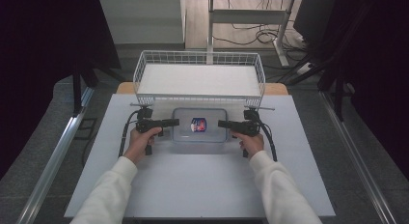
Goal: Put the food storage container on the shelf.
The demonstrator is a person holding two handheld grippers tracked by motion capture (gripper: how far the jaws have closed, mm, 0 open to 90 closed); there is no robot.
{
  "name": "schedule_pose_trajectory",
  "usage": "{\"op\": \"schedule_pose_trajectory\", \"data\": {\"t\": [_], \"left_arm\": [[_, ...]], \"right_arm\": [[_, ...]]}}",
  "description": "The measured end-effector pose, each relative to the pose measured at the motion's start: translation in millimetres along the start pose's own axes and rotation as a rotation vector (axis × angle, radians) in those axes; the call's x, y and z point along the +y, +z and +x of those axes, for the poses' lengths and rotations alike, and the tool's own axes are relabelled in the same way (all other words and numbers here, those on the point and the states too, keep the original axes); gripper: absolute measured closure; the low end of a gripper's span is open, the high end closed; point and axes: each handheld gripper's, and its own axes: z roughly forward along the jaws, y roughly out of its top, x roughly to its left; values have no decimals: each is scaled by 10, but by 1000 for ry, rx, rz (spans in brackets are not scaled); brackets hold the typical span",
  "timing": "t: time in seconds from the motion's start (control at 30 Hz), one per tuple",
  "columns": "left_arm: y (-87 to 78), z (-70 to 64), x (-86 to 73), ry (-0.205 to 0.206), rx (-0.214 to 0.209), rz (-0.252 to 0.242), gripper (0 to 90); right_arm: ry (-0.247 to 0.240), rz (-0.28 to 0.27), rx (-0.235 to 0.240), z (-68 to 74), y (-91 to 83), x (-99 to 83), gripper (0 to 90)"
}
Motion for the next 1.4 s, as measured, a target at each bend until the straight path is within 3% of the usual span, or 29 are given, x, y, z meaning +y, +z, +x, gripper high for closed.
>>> {"op": "schedule_pose_trajectory", "data": {"t": [0.17, 0.33, 0.4, 0.5, 0.53, 0.57, 0.67, 0.7, 0.73, 0.77, 0.8, 0.83, 0.9, 1.03, 1.13, 1.17, 1.2, 1.27, 1.4], "left_arm": [[18, -16, -10, 5, 26, -11, 457], [20, -97, -14, 56, 77, -33, 365], [-53, -167, -6, 83, 117, -41, 342], [-133, -218, -3, 108, 123, -37, 332], [-168, -262, -9, 121, 126, -36, 321], [-249, -356, -34, 158, 154, -15, 317], [-365, -468, -118, 191, 151, -11, 313], [-365, -468, -118, 191, 151, -11, 310], [-397, -501, -158, 200, 153, -5, 308], [-427, -528, -202, 209, 155, 3, 308], [-468, -560, -280, 218, 159, 14, 309], [-506, -594, -367, 236, 163, 29, 308], [-544, -639, -487, 271, 189, 54, 306], [-600, -727, -689, 309, 226, 84, 301], [-628, -794, -800, 329, 218, 95, 295], [-628, -794, -800, 329, 218, 95, 290], [-640, -837, -870, 347, 220, 104, 289], [-642, -859, -900, 352, 219, 109, 287], [-673, -934, -992, 372, 216, 123, 283]], "right_arm": [[12, -12, -8, -1, 25, -7, 423], [-38, -29, -60, 57, 20, -31, 384], [-111, -58, -97, 152, -64, -31, 357], [-153, -64, -104, 212, -128, -32, 349], [-223, -69, -130, 291, -208, -45, 347], [-261, -68, -141, 334, -247, -57, 347], [-354, -54, -161, 472, -359, -135, 381], [-354, -54, -161, 472, -359, -135, 381], [-421, -35, -175, 571, -417, -227, 421], [-421, -35, -175, 571, -417, -227, 421], [-455, -32, -178, 620, -442, -286, 453], [-533, -36, -169, 730, -482, -446, 530], [-592, -13, -165, 796, -486, -565, 598], [-665, 63, -157, 845, -391, -758, 726], [-697, 129, -177, 841, -220, -823, 852], [-697, 129, -177, 841, -220, -823, 852], [-708, 178, -177, 839, -72, -843, 884], [-712, 208, -183, 835, 50, -850, 885], [-692, 230, -190, 833, 253, -844, 885]]}}
